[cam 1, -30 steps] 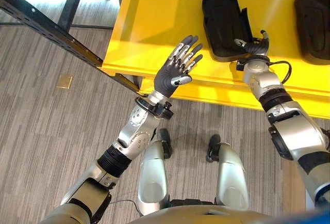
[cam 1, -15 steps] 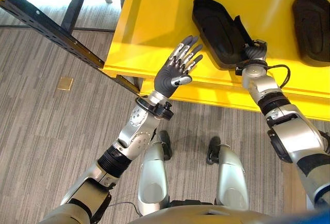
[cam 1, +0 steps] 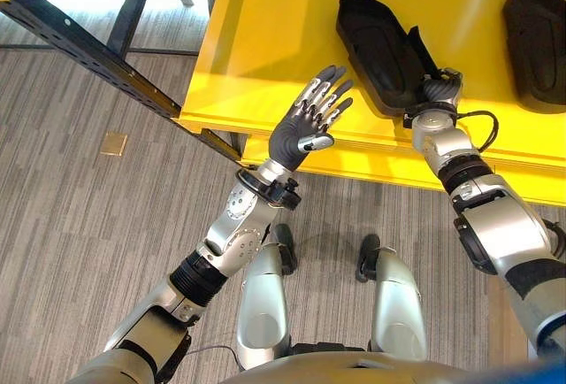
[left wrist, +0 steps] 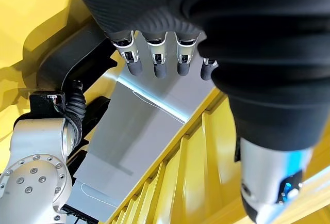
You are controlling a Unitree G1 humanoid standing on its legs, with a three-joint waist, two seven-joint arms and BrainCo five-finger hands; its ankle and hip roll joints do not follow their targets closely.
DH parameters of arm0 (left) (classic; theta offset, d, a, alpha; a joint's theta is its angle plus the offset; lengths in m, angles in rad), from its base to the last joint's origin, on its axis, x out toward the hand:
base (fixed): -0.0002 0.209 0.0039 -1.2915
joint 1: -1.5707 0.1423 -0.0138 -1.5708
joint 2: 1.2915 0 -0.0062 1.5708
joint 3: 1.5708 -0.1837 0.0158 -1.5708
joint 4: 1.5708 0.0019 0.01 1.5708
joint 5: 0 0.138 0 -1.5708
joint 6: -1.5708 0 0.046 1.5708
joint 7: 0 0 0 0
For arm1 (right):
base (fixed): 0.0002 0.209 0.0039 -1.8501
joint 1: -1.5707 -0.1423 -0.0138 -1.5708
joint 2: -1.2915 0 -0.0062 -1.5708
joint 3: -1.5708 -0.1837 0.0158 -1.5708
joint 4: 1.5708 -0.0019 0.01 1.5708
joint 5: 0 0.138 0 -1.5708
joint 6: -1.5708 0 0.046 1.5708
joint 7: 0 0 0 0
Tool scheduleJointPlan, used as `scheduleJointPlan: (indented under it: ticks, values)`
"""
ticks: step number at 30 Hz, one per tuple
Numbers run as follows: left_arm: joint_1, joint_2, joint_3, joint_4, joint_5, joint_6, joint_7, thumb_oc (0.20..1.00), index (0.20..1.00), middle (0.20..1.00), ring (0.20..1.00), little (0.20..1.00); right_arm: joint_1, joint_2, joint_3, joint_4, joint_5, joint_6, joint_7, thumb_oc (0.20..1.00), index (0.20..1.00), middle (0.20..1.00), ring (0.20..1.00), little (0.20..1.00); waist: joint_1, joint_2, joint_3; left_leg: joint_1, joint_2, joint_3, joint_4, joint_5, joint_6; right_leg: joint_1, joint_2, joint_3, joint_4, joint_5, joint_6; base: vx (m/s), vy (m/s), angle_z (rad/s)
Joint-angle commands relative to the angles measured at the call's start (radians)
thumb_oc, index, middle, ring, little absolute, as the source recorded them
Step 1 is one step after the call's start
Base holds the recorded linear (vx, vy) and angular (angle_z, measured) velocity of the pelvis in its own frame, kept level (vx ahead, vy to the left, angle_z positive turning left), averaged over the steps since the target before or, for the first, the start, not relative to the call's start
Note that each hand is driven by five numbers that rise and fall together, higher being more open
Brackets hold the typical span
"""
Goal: Move parts from the plastic box to the shelf.
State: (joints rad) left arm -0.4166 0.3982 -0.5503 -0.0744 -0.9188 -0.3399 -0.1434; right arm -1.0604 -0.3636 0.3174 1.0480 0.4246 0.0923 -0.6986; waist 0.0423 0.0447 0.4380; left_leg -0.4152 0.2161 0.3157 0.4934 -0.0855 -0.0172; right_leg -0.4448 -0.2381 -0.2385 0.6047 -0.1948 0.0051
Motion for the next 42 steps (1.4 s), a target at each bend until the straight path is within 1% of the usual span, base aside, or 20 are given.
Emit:
scheduleJointPlan:
  ticks: [1,2,7,20,27,42]
  values:
    - [-0.055,-0.031,0.006,-0.079,0.007,-0.064,0.023,1.000,1.000,1.000,1.000,1.000,0.104,0.006,-0.051,0.111,0.143,0.000,-0.027,0.200,0.200,0.200,0.200,0.200,-0.002,0.054,0.082,0.070,-0.003,0.022,-0.027,-0.032,-0.010,0.020,-0.022,-0.053,0.116,-0.047,0.023,0.00,0.000,0.00]
    - [-0.052,-0.029,0.007,-0.085,0.008,-0.066,0.024,1.000,1.000,1.000,1.000,1.000,0.106,0.004,-0.063,0.106,0.146,-0.012,-0.026,0.200,0.200,0.200,0.200,0.200,-0.003,0.056,0.082,0.071,-0.005,0.022,-0.027,-0.033,-0.009,0.021,-0.022,-0.053,0.114,-0.048,0.023,0.00,0.000,0.00]
    - [-0.050,-0.031,0.007,-0.092,0.007,-0.064,0.038,1.000,1.000,1.000,1.000,1.000,0.098,0.004,-0.072,0.086,0.126,-0.022,-0.066,0.200,0.200,0.200,0.200,0.200,-0.003,0.060,0.082,0.068,-0.013,0.018,-0.018,-0.042,-0.006,0.019,-0.025,-0.051,0.124,-0.053,0.021,0.00,0.003,-0.01]
    - [-0.034,-0.026,0.000,-0.100,0.012,-0.078,0.042,1.000,1.000,1.000,1.000,1.000,0.078,-0.003,-0.077,0.084,0.124,-0.018,-0.077,0.200,0.200,0.200,0.200,0.200,0.000,0.069,0.082,0.061,-0.023,0.013,-0.004,-0.054,-0.002,0.011,-0.031,-0.049,0.133,-0.055,0.021,0.00,0.000,0.00]
    - [-0.030,-0.018,-0.005,-0.108,0.006,-0.080,0.051,1.000,1.000,1.000,1.000,1.000,0.053,-0.019,-0.087,0.099,0.165,-0.035,-0.086,0.200,0.200,0.200,0.200,0.200,0.006,0.076,0.082,0.055,-0.028,0.012,-0.003,-0.056,0.000,0.004,-0.035,-0.051,0.135,-0.054,0.023,0.00,0.000,0.00]
    - [-0.025,-0.004,-0.006,-0.125,0.004,-0.065,0.063,1.000,1.000,1.000,1.000,1.000,-0.014,-0.041,-0.105,0.144,0.276,-0.042,-0.095,0.200,0.200,0.200,0.200,0.200,0.023,0.088,0.082,0.043,-0.036,0.006,-0.009,-0.050,-0.005,-0.010,-0.041,-0.061,0.143,-0.055,0.023,0.00,0.000,0.00]
